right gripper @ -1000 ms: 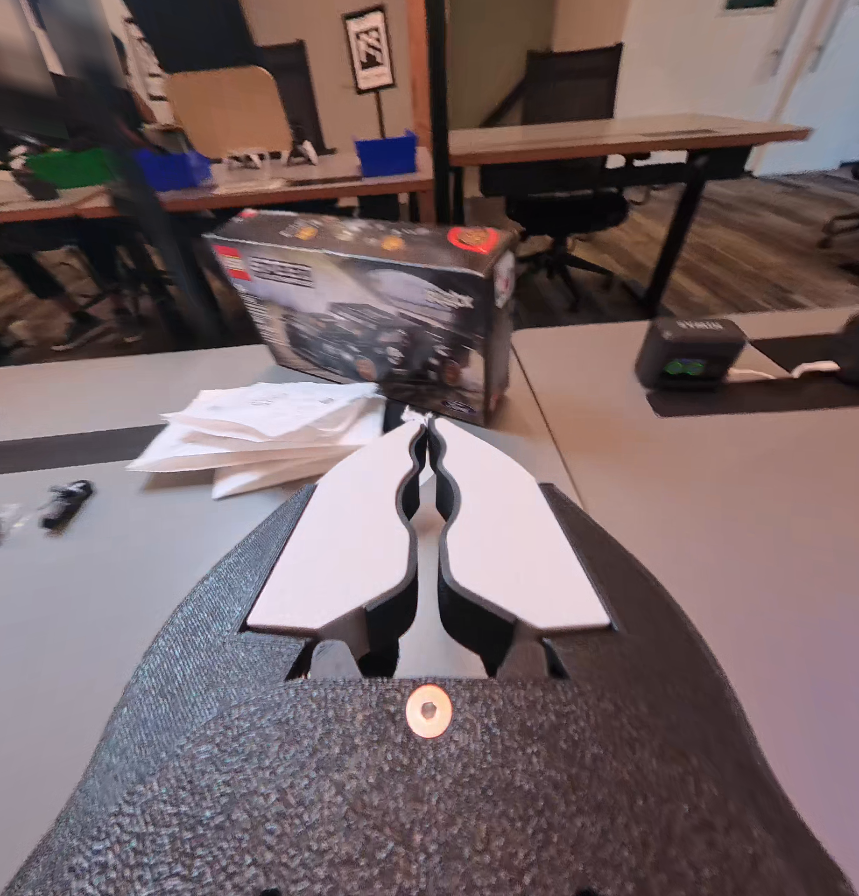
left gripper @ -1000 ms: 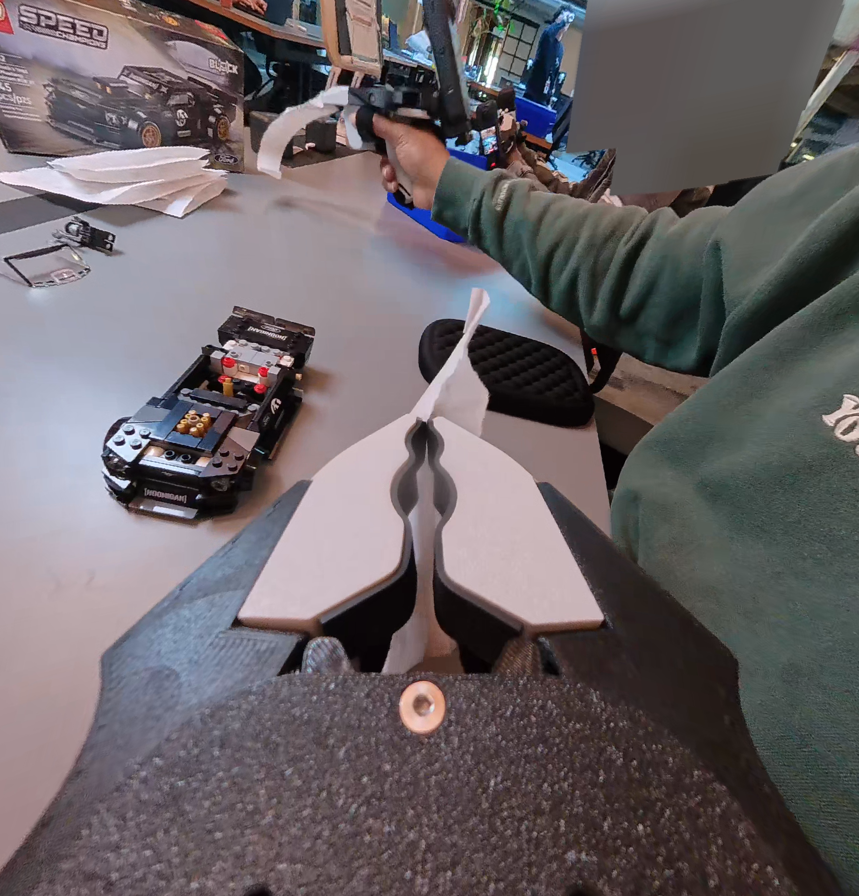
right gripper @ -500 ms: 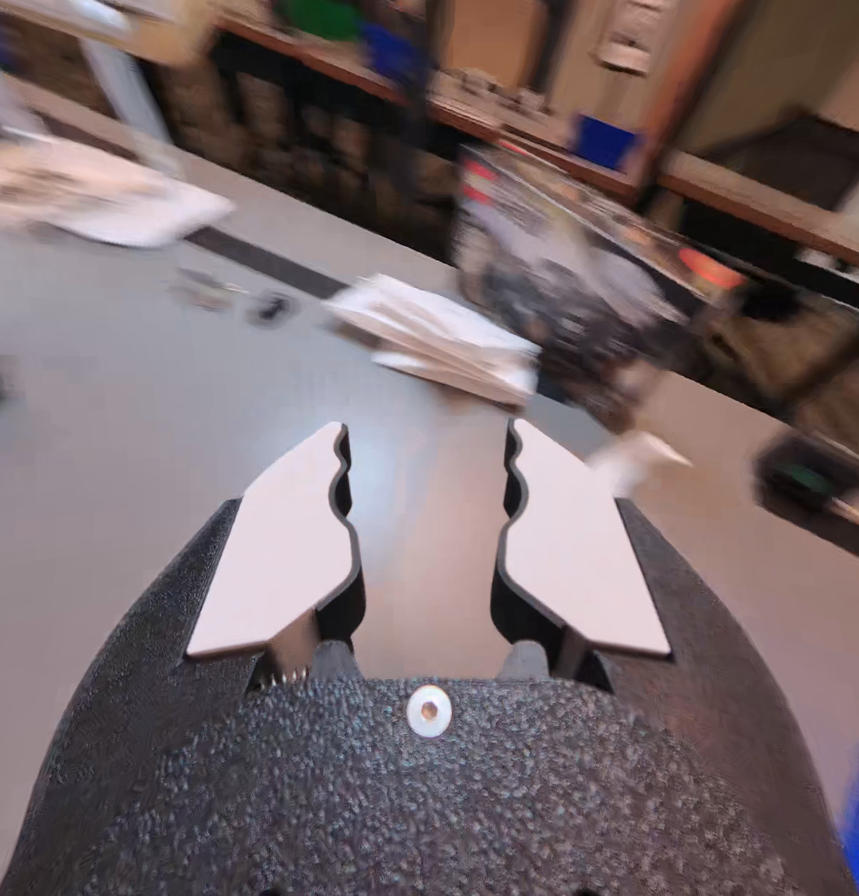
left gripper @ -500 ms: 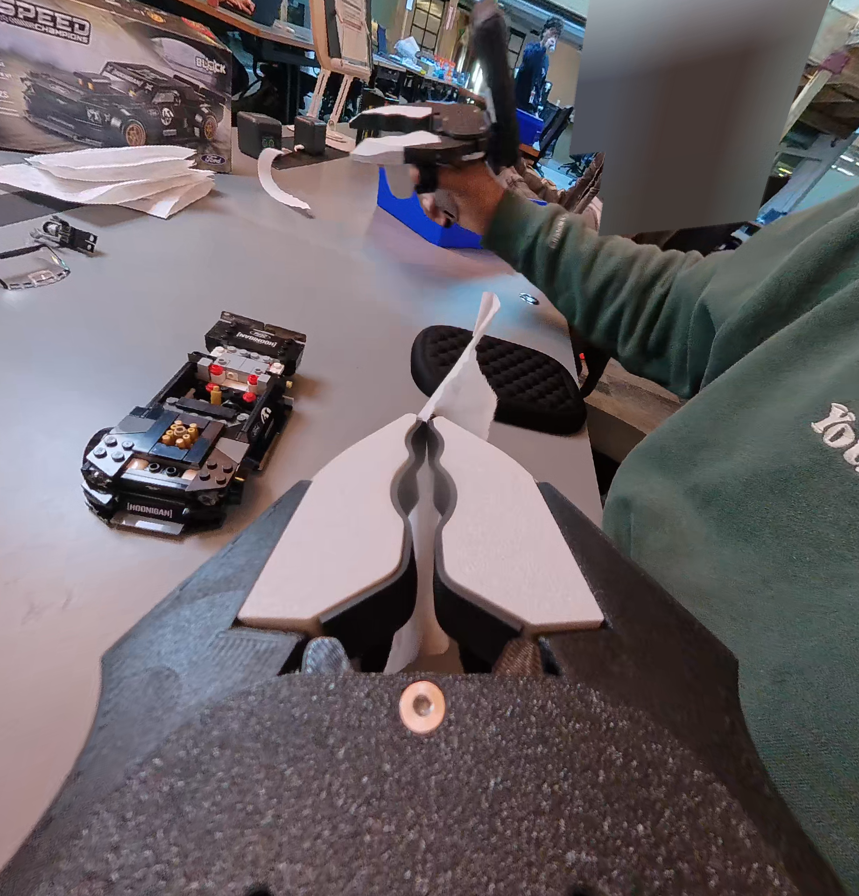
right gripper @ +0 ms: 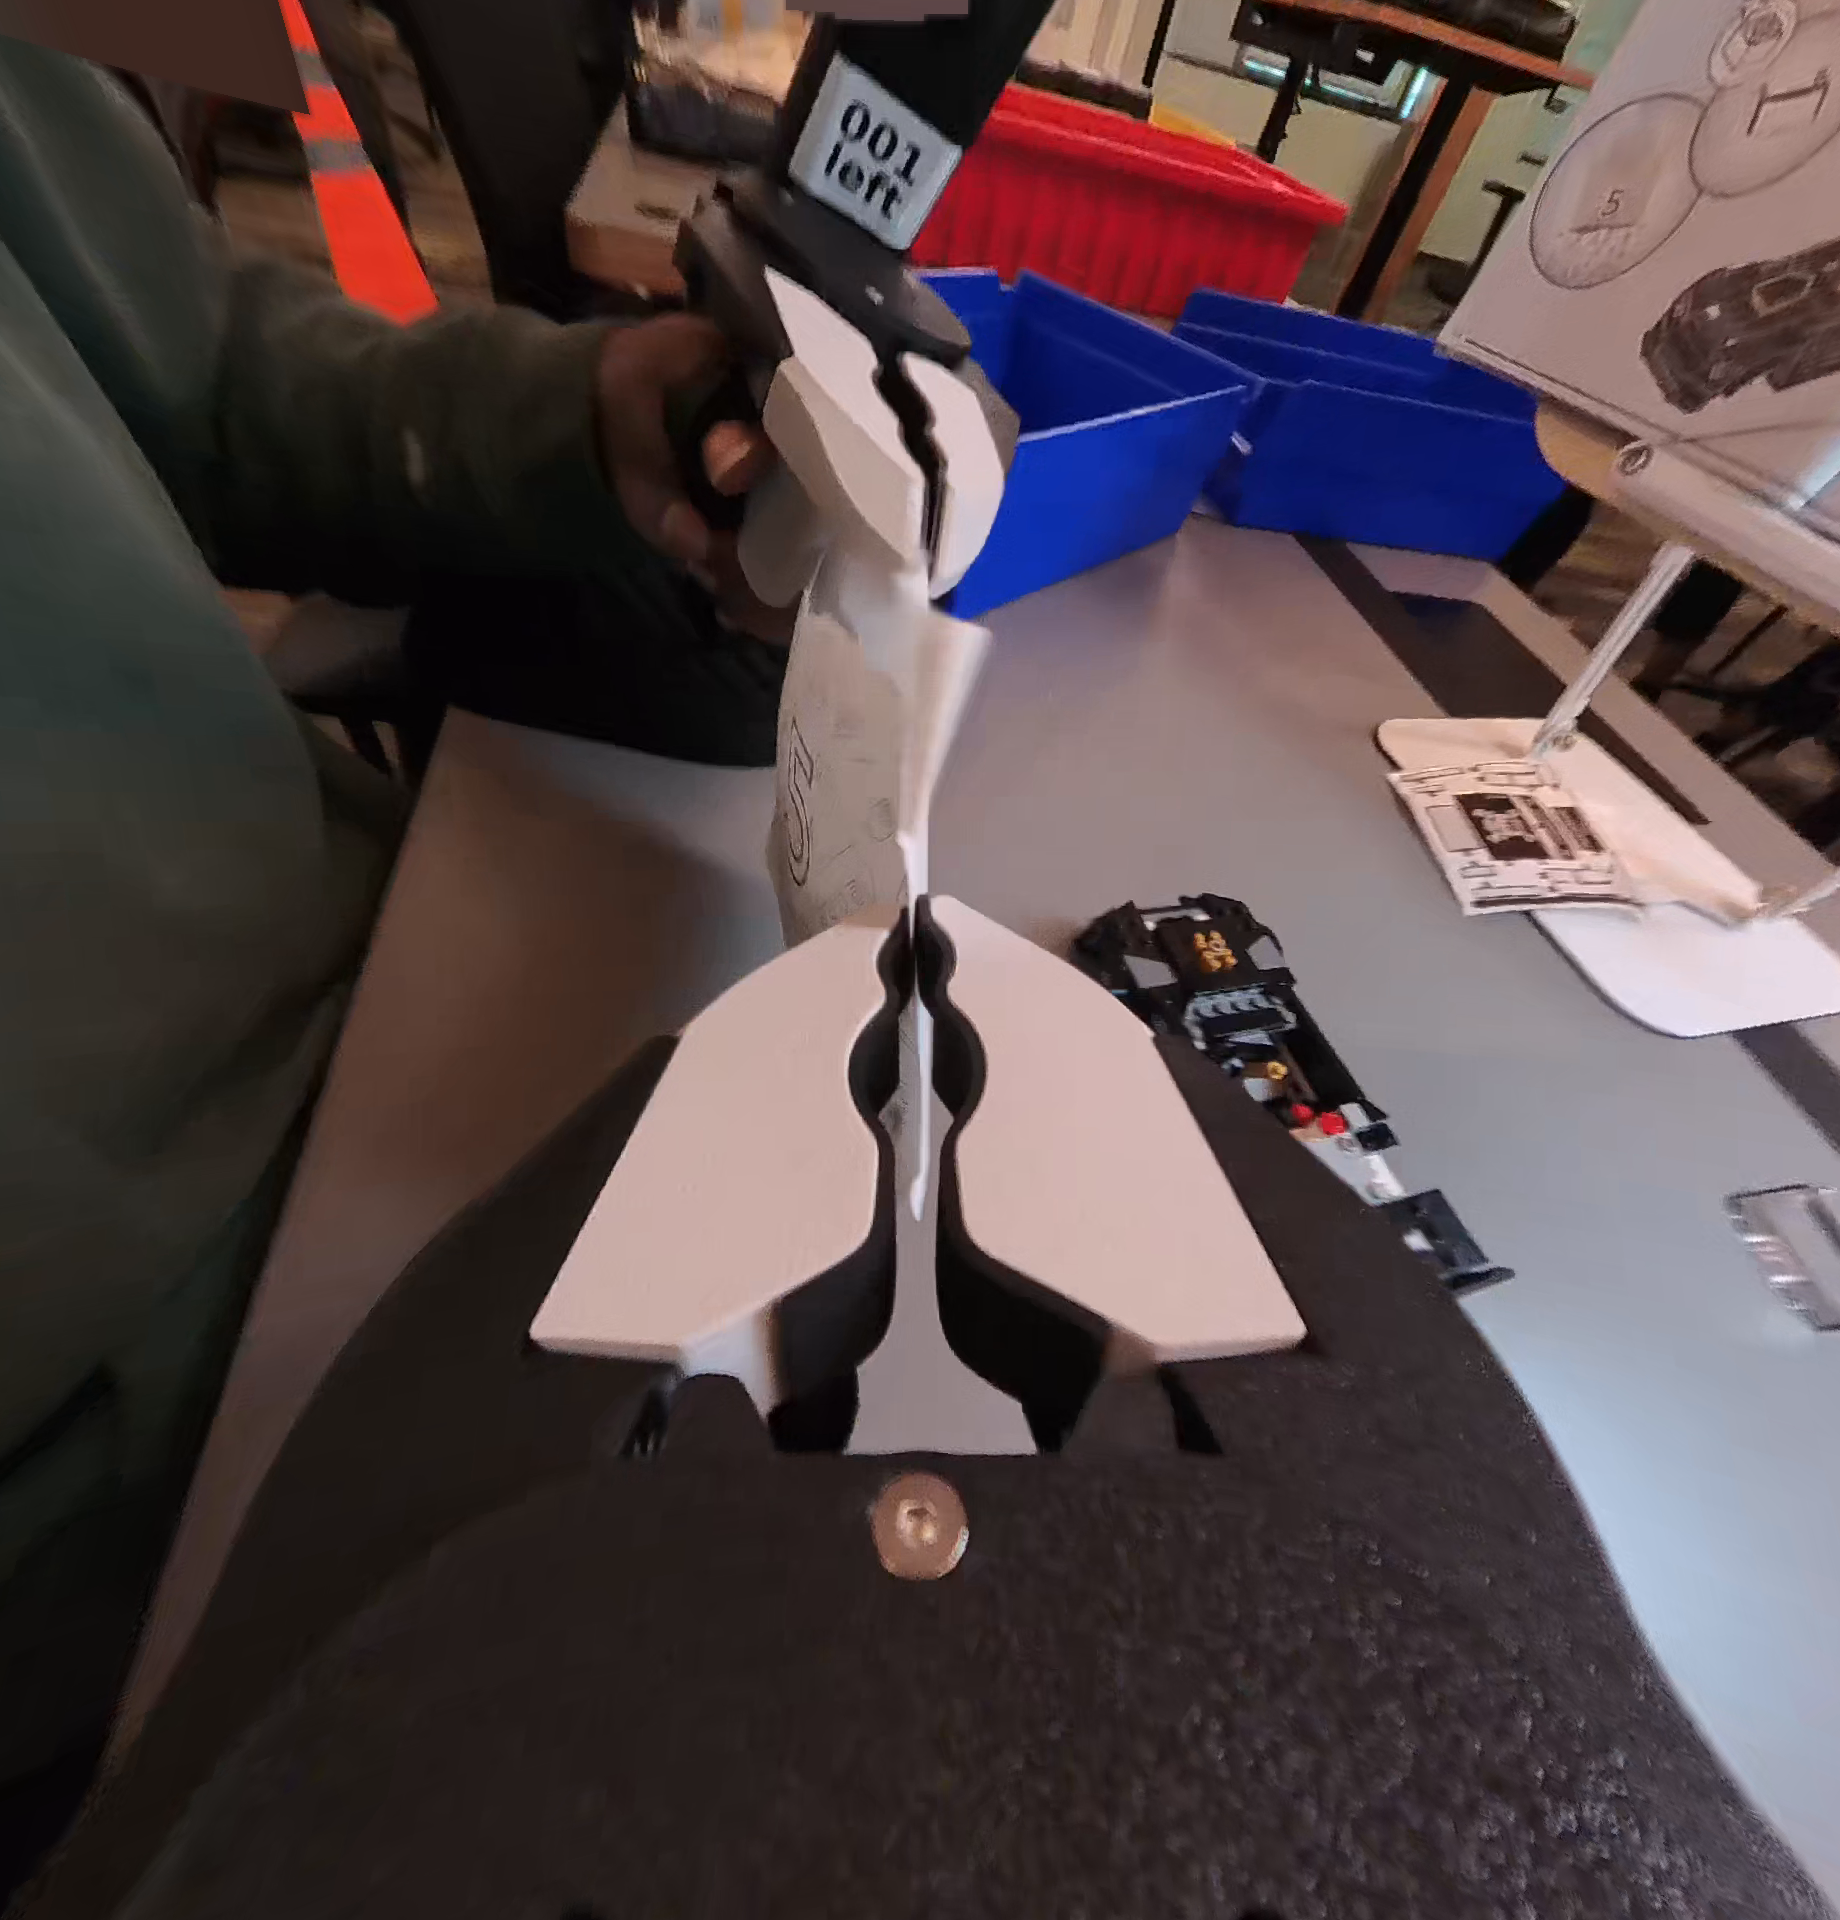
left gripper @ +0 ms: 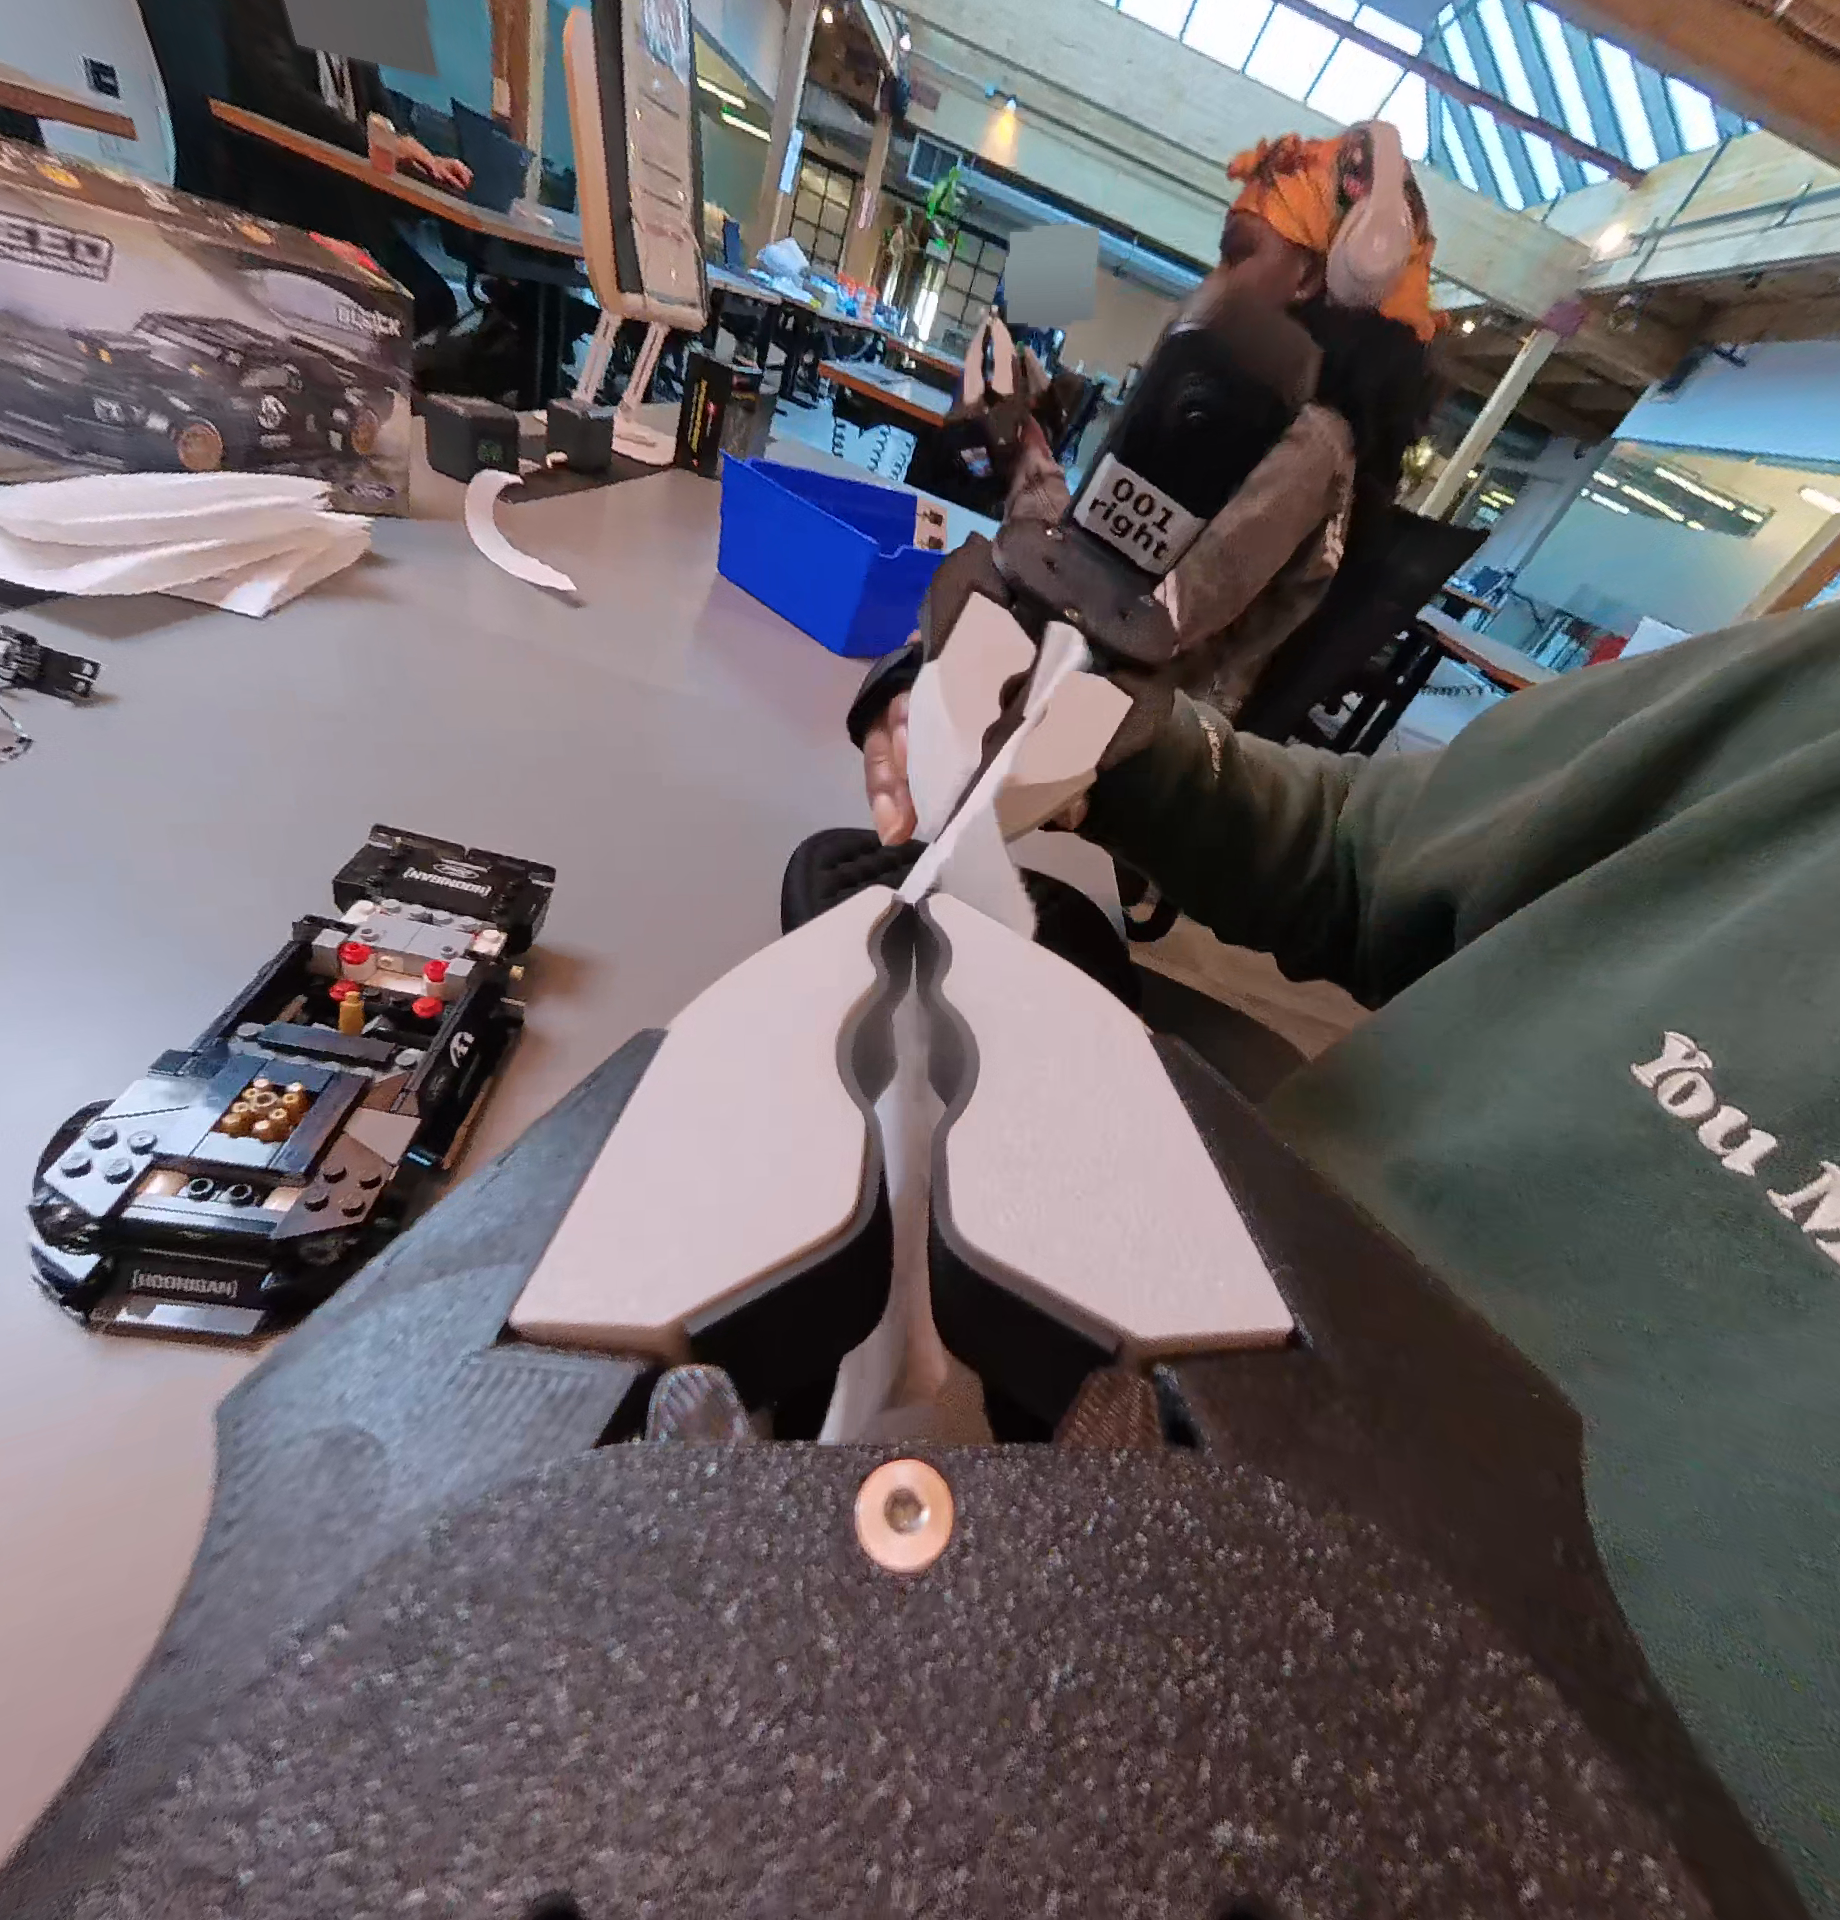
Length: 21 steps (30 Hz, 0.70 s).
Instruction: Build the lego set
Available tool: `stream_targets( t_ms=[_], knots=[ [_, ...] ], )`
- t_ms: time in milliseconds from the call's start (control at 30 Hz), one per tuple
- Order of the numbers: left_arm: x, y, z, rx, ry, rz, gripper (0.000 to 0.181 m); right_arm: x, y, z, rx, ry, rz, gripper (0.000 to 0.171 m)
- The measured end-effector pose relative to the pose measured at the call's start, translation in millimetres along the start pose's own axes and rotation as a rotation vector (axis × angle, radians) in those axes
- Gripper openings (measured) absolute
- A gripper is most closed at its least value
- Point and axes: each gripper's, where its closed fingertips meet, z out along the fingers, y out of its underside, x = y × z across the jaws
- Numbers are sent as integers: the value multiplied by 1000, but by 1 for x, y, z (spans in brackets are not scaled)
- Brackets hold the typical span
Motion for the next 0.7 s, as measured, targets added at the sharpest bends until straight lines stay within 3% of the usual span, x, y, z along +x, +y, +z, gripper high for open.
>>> stream_targets(
  t_ms=[233, 367, 700],
  knots=[
    [-4, -26, -29, 214, 99, -177, 8, 5, 1, -25, 15, -13, 201, 0],
    [-9, -38, -47, 319, 193, -258, 0, 8, 0, -41, 53, 25, 249, 0],
    [-2, -42, -56, 309, 194, -210, 0, 18, 0, -46, 144, 47, 300, 0]
  ],
)
